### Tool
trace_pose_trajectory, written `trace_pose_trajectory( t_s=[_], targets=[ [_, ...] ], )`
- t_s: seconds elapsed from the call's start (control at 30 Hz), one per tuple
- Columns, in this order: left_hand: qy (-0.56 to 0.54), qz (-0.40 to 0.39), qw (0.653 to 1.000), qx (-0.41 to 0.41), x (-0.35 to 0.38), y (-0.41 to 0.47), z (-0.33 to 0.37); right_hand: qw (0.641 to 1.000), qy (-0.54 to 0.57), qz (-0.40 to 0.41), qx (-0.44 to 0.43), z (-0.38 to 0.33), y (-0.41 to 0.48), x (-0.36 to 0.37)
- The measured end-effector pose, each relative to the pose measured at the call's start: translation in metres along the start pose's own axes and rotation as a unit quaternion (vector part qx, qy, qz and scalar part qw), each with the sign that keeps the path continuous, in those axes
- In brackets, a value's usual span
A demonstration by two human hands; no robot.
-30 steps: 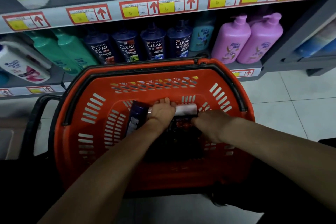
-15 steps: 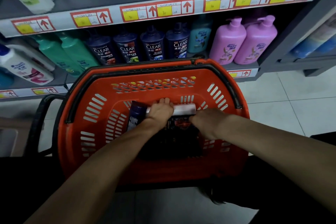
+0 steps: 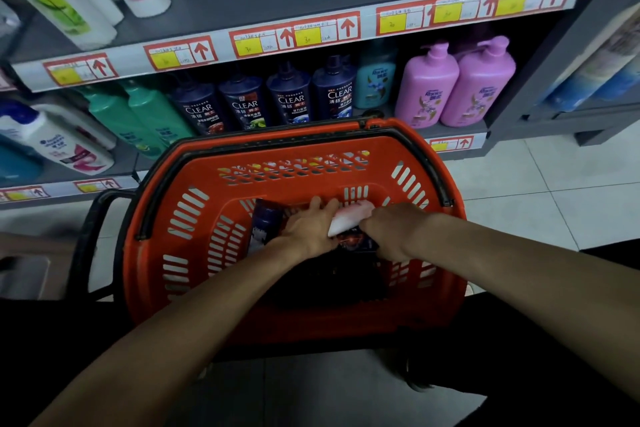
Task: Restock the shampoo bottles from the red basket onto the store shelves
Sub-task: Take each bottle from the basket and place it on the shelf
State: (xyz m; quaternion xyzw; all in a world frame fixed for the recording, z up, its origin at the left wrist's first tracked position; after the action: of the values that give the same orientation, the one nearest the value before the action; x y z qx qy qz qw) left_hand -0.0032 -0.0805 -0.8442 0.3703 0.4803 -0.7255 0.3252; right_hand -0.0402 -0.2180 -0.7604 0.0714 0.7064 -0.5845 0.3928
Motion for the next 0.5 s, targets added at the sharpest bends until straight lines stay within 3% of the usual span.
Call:
trace_pose_trajectory(
  t_s=[0.1,0.23,0.4,0.5],
  targets=[
    [-0.037,-0.018,0.999,-0.028,-0.006,0.001,-0.002,1.0,0.006,0.014,-0.001,-0.001,-0.002,-0.005],
    [-0.179,-0.057,0.977,-0.103,-0.024,-0.001,-0.009,0.999,-0.001,0.044,-0.001,0.001,-0.004,-0.014],
    [-0.334,-0.091,0.922,-0.173,-0.067,-0.042,-0.022,0.992,0.014,0.122,-0.016,-0.002,-0.01,-0.033],
    [-0.424,-0.162,0.87,-0.192,-0.097,-0.076,-0.021,0.987,0.004,0.157,-0.024,-0.012,-0.013,-0.046]
  ],
)
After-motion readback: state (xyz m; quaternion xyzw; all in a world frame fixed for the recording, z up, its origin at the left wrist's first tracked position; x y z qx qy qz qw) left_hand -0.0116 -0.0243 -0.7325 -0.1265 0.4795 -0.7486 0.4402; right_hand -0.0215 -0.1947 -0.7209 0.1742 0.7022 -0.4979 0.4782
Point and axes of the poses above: each hand's wrist, its own y-axis towards the middle knuckle, its own x-axis out of the palm, z = x × y, the point moved 6 cm from there along y, towards the middle knuckle, and after that the axes turned 1 degree about -x, right-handed, at the moved point
